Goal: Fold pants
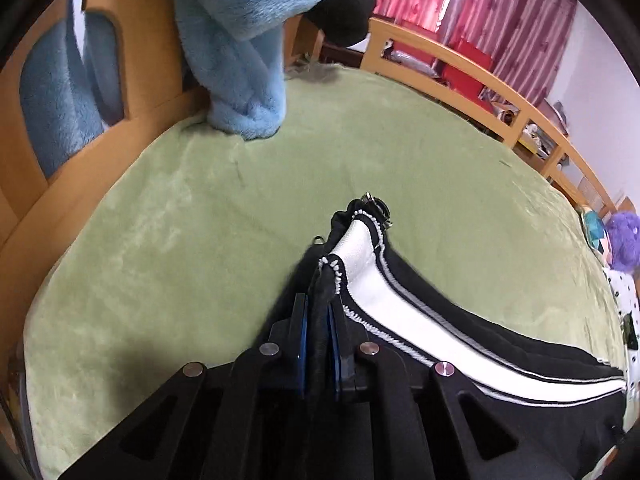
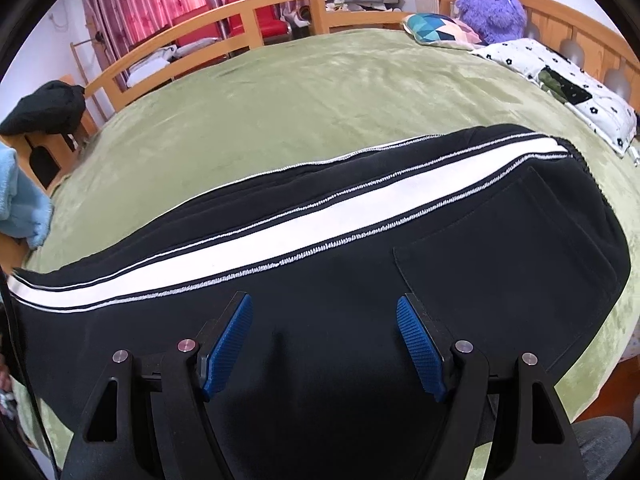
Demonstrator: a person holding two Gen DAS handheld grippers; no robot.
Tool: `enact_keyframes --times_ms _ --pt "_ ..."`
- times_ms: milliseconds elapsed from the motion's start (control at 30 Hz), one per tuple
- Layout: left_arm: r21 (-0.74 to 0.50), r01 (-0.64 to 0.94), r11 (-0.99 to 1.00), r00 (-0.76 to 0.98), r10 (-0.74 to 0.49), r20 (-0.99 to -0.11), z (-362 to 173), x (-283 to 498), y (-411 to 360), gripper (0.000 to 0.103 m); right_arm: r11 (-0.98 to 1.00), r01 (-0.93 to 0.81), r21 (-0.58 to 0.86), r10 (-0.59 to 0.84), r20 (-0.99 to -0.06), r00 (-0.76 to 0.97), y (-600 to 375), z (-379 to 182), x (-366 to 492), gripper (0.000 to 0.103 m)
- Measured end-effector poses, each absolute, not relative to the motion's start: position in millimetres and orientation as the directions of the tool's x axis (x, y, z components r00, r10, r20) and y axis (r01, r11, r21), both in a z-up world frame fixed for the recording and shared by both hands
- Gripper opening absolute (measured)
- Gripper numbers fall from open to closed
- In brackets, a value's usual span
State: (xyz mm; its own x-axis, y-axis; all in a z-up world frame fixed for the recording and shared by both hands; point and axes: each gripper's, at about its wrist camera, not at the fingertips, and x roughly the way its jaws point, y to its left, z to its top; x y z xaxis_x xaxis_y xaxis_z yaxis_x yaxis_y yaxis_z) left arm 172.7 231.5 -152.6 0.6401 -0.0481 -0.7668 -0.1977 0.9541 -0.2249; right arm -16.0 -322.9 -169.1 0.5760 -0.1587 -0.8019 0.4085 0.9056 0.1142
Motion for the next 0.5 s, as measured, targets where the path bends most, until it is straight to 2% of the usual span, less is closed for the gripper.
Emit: enact_keyframes --times_ms 67,167,233,300,367,433,500 --pt "-0.188 -0.22 0.957 0.586 -0.025 -0.81 -169 181 233 0.014 0.9 0.42 0.117 -0.164 -0.802 0.574 -322 -168 -13 0.074" --pt "-0.071 -0.267 0.961 0.486 0.071 -0.871 -188 186 230 0.024 0.892 0.427 0.149 -0.143 -0.803 0.579 -318 -166 -10 0.074" --pt "-0.08 -0.281 0.956 0.514 0.08 -0.854 -181 177 231 0.032 0.894 0.426 0.14 -0.15 -0.802 0.578 -312 -165 -9 0.074" --pt "-0.086 -0.277 0.957 0.555 0.086 -0.828 -166 166 231 0.054 0.9 0.418 0.124 -0.16 -0.798 0.581 -303 -165 -8 0.074" --pt "-0.076 -0.238 0.968 0.621 0.092 -0.778 -147 152 227 0.063 0.905 0.412 0.107 -0.167 -0.8 0.576 -294 -167 -6 0.074" --pt "-0.057 -0.208 0.976 0.662 0.098 -0.743 -135 141 219 0.065 0.908 0.41 0.085 -0.178 -0.808 0.562 -285 -172 -5 0.074" --pt "-0.074 -0.132 0.989 0.683 0.037 -0.73 -131 134 208 0.065 0.906 0.417 0.066 -0.193 -0.813 0.549 -279 -176 -4 0.074"
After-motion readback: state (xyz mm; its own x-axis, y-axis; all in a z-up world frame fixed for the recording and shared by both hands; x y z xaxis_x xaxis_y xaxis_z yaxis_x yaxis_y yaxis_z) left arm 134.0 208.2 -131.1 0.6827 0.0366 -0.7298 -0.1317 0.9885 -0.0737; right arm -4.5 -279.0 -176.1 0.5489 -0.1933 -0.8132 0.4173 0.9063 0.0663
